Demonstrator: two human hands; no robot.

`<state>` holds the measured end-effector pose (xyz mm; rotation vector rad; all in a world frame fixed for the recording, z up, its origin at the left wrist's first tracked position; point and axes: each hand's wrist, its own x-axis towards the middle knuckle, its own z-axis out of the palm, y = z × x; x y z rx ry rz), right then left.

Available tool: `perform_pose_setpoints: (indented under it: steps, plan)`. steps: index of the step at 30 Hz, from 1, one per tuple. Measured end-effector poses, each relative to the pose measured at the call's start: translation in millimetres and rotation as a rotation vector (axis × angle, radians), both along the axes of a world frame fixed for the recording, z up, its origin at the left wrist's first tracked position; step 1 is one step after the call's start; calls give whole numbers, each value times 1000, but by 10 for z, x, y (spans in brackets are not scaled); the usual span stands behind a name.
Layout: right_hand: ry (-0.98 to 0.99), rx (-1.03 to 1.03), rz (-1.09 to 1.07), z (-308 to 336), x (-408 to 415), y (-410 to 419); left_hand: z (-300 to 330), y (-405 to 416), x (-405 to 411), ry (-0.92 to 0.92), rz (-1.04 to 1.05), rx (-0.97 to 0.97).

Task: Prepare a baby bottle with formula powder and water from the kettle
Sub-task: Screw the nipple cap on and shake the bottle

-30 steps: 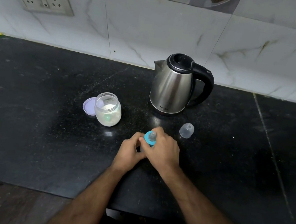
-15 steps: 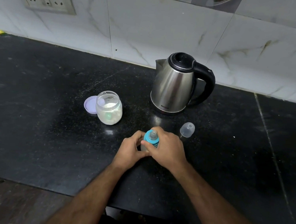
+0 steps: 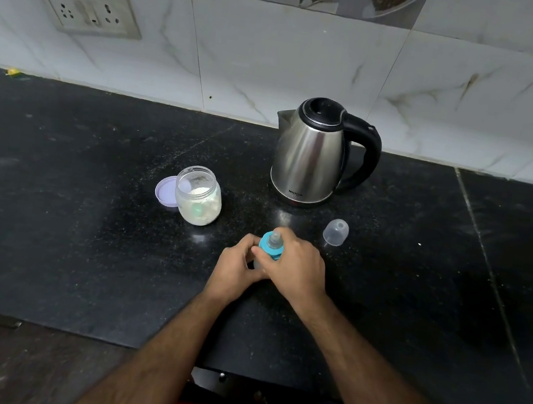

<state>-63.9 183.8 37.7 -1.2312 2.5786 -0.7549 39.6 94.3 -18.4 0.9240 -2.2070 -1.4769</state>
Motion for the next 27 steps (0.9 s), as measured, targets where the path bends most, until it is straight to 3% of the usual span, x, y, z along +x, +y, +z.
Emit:
perform_pose_setpoints:
  steps: [8,16,20,27]
  plan:
    - [-348,-151,58,52,-163,176,-13,34,-13,-13,13,30]
    - [-150,-314,-211,7,-674,328,8,123,-108,-32,48,3]
    - [-77,-195,-301,-111,-1003,345,27,146,-105,-27,33,16]
    - [23,196,-190,-255,-1299,310,10,146,-70,31,49,33]
